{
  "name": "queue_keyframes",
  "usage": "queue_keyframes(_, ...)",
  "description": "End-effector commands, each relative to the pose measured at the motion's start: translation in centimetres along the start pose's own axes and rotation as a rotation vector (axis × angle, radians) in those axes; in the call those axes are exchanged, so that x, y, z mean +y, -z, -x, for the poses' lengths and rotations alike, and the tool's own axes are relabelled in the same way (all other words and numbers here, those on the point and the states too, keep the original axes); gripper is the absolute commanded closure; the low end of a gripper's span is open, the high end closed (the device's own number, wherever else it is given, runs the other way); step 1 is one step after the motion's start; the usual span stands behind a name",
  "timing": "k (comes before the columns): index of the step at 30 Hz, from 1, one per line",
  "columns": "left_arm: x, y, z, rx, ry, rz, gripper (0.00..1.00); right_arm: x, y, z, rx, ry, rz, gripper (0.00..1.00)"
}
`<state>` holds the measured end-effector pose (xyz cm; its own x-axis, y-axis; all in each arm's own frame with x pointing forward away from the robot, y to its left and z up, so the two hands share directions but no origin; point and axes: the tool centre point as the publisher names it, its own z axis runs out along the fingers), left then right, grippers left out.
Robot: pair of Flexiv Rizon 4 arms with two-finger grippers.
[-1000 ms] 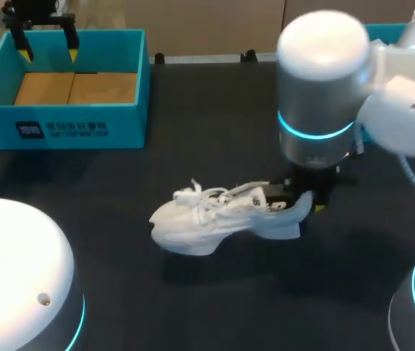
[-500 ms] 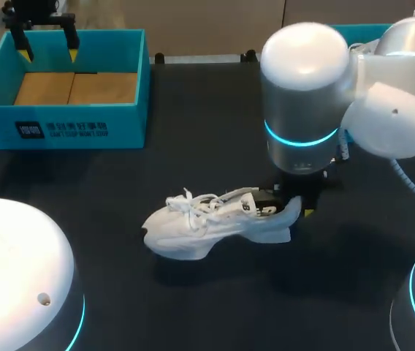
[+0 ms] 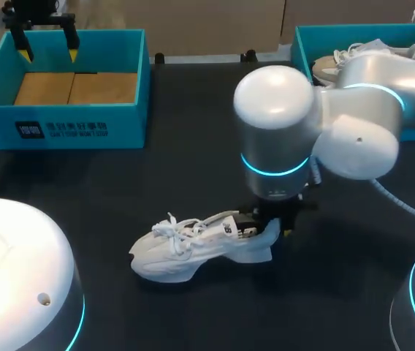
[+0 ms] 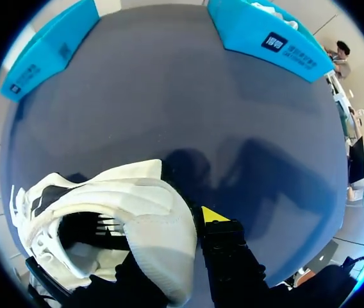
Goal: Take the shoe out of the shoebox, open the shoe tongue, remove and reinsert the insole, then place the shoe into the shoebox
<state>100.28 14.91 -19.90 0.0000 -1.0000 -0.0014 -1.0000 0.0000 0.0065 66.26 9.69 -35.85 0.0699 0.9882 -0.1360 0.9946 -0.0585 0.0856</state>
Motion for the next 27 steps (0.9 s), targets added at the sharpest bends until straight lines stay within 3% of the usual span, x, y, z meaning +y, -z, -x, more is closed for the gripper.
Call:
queue_keyframes(1,0.1,0.0,0.0,0.0,0.0,-0.001,0.0,0.1,-1.1,-2.1,-0.013,0.007,-0.013,1.0)
queue_keyframes(26,0.1,0.0,0.0,0.0,0.0,-0.001,0.0,-0.6,-3.1,-2.7,-0.064,-0.021,-0.068,1.0)
queue_keyframes(27,0.1,0.0,0.0,0.0,0.0,-0.001,0.0,-0.6,-3.1,-2.8,-0.065,-0.022,-0.069,0.97)
